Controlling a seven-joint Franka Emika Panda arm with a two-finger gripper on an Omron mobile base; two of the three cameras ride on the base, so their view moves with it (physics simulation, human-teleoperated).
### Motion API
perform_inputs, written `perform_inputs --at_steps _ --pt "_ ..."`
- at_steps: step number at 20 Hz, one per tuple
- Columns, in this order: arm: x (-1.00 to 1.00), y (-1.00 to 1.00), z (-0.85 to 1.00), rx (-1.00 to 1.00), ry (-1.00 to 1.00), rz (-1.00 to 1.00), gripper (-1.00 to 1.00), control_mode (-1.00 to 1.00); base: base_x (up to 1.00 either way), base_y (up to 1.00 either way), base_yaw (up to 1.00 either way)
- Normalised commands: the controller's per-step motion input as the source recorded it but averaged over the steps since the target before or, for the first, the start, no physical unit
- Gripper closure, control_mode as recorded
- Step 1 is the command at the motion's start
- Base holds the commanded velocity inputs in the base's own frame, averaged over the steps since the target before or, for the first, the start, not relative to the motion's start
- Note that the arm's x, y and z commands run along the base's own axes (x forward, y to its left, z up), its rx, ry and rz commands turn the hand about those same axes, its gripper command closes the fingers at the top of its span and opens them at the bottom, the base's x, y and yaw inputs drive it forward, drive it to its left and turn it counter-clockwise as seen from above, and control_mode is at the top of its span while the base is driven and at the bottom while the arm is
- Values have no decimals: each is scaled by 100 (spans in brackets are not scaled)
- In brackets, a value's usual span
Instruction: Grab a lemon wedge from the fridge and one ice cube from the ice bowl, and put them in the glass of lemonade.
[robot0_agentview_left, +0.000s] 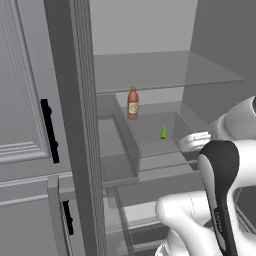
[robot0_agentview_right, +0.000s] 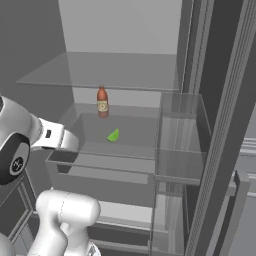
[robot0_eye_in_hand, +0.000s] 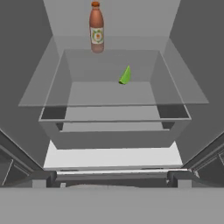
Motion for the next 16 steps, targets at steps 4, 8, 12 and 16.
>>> perform_inputs --at_steps 4,8,12,16 --pt "-1 -18 -5 0 0 -1 -100 -100 0 0 0" --pt "2 -23 0 0 3 -4 -100 -100 0 0 0" --pt "33 -25 0 0 4 -1 -100 -100 0 0 0" --pt "91 -3 -31 0 1 0 -100 -100 0 0 0"
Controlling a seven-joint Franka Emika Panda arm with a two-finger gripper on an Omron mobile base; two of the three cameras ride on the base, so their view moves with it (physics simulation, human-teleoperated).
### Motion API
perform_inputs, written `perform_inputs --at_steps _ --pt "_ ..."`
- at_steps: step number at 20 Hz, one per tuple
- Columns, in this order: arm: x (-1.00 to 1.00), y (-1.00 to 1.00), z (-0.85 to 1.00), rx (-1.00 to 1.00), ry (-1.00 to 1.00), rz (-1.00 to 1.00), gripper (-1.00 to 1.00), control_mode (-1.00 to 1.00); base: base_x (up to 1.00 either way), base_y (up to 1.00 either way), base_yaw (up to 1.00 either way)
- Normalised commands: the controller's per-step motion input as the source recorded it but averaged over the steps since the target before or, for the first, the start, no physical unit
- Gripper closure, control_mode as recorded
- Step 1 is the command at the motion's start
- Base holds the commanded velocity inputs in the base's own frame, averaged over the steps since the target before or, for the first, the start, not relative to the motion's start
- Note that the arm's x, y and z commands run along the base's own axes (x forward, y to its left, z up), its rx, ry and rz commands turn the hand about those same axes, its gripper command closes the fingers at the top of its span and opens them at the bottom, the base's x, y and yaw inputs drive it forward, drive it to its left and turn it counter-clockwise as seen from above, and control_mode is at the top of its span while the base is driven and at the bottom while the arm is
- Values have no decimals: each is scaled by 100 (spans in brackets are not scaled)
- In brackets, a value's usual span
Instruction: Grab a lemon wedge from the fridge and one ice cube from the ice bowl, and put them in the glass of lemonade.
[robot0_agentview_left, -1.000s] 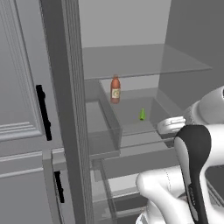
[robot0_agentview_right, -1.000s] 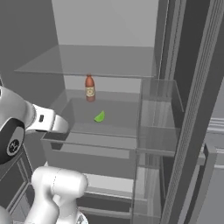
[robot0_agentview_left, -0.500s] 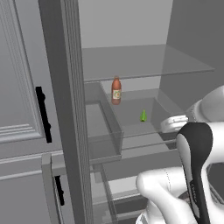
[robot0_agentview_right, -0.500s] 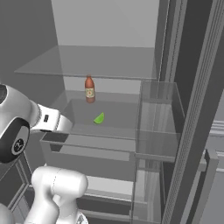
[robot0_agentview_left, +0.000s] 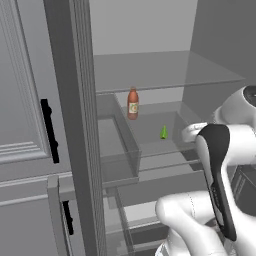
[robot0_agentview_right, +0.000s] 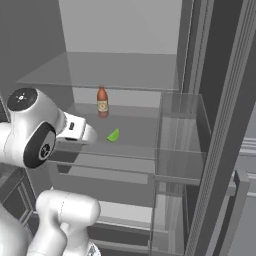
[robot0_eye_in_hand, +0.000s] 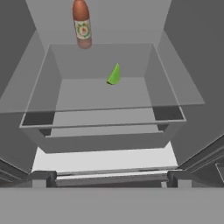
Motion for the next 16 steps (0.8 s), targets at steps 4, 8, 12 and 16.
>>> perform_inputs --at_steps 4,8,12,16 --pt "90 0 -47 0 -1 0 -100 -100 0 0 0" --pt "83 0 -44 0 -1 0 -100 -100 0 0 0" --pt "77 0 -36 0 0 0 -100 -100 0 0 0" --pt "48 0 -34 0 0 0 -100 -100 0 0 0"
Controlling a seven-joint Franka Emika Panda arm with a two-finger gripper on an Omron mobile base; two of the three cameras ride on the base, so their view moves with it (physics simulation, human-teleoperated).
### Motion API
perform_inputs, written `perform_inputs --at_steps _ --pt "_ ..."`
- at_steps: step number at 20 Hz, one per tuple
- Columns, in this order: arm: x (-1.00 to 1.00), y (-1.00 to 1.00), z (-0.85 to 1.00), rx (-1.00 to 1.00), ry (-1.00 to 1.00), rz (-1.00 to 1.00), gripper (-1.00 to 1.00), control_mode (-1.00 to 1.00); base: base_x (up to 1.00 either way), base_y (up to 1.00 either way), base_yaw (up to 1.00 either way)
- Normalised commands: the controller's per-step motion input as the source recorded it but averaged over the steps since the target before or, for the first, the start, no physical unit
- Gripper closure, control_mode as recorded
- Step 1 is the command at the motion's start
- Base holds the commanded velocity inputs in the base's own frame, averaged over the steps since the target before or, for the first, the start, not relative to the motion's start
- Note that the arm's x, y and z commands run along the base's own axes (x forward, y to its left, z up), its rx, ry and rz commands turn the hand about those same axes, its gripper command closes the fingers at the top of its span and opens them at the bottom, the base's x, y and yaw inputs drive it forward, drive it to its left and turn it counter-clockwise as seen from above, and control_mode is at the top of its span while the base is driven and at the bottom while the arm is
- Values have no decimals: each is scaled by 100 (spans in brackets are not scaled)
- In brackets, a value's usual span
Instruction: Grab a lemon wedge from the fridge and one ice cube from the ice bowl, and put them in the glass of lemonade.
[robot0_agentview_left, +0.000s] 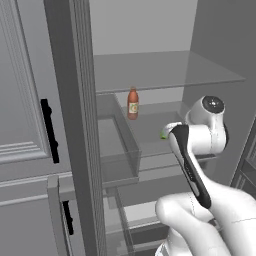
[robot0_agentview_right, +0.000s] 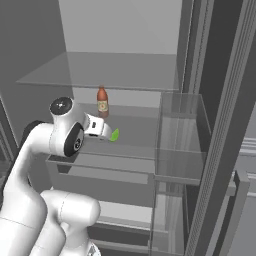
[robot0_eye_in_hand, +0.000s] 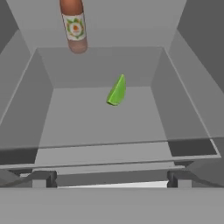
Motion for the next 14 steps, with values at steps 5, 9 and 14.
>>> perform_inputs --at_steps 5,9,14 --pt "39 0 -22 0 0 0 -100 -100 0 0 0" --pt "49 0 -11 0 1 0 -100 -100 0 0 0" --pt "60 0 -12 1 7 -1 -100 -100 0 0 0"
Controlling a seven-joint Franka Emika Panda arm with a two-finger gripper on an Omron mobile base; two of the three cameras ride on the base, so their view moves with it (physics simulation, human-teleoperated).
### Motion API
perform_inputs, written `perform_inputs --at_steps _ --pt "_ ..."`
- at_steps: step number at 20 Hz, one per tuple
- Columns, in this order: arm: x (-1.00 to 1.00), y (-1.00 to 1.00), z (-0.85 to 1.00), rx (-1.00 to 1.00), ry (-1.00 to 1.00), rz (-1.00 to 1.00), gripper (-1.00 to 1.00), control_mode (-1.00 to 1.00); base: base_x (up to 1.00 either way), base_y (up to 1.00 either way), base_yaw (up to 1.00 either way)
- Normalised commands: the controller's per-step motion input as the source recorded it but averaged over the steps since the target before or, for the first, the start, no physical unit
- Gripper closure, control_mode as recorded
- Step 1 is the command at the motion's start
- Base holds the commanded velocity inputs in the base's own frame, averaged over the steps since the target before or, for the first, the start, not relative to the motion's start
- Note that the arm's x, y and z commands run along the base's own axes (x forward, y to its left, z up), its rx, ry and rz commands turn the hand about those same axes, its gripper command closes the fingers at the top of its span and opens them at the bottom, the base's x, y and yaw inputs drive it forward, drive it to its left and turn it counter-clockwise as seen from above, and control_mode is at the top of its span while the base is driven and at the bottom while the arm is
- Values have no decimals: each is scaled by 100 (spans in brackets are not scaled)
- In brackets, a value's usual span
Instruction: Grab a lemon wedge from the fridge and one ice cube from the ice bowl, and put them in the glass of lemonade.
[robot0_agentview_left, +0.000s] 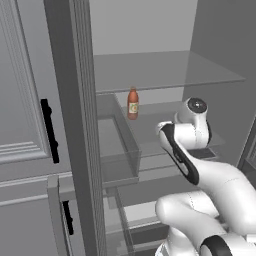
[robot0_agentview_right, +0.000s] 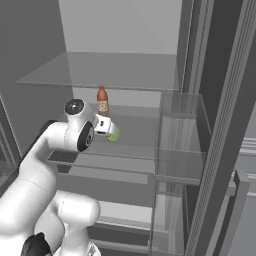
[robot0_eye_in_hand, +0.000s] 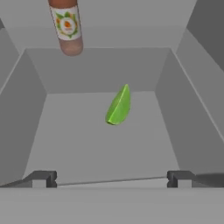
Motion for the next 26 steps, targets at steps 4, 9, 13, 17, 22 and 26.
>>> perform_inputs --at_steps 4,9,13,17,22,26 --pt "74 0 -22 4 9 -9 -100 -100 0 0 0" --pt "59 0 -21 4 5 -10 -100 -100 0 0 0" --pt "17 0 -35 0 1 -2 -100 -100 0 0 0" --pt "2 -3 -57 1 0 0 -100 -100 0 0 0" --pt "4 -31 -30 6 4 0 -100 -100 0 0 0" --pt "23 -19 0 8 8 0 -100 -100 0 0 0"
